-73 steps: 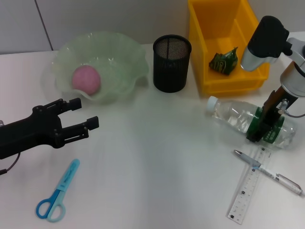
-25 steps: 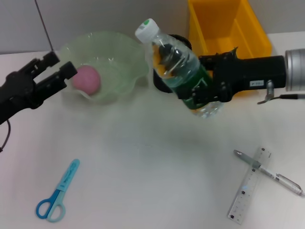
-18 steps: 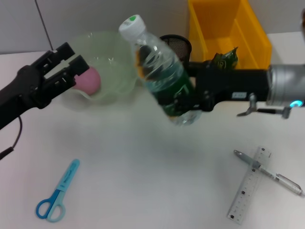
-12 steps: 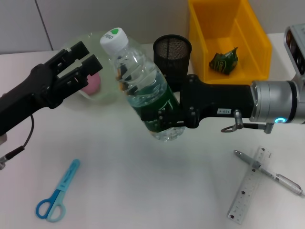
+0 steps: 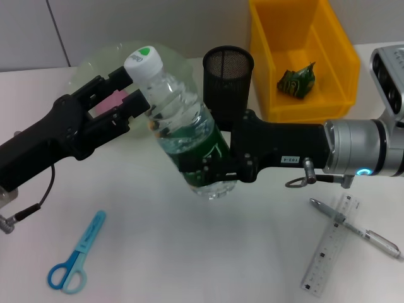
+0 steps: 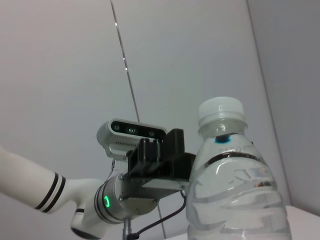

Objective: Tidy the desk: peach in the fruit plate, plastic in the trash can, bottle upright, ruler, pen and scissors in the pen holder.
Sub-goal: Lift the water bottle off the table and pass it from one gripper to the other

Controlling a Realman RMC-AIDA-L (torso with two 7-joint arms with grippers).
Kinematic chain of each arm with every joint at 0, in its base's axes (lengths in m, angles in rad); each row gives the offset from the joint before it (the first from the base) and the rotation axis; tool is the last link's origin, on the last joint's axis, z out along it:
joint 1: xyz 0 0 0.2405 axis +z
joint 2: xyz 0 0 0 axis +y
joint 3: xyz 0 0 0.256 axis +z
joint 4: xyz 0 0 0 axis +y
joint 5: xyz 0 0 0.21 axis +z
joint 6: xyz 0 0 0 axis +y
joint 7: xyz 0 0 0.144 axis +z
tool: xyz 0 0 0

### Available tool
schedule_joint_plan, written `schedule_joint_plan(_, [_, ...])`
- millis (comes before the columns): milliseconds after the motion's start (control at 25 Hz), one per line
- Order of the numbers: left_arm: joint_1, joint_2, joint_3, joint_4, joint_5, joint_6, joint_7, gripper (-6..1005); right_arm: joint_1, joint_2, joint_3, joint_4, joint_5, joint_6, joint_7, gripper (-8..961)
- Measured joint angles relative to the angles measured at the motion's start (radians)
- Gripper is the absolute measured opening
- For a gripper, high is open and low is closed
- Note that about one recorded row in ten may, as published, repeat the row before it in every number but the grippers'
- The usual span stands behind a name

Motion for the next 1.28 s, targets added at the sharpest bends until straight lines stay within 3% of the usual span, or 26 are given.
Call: schedule_joint_plan(1280, [-0.012,-0.003,0.024,-0.020,-0.004,0.019,0.054,815,0.015,0.002,-0.042,0.020,0.001,0.020,-0.001,785])
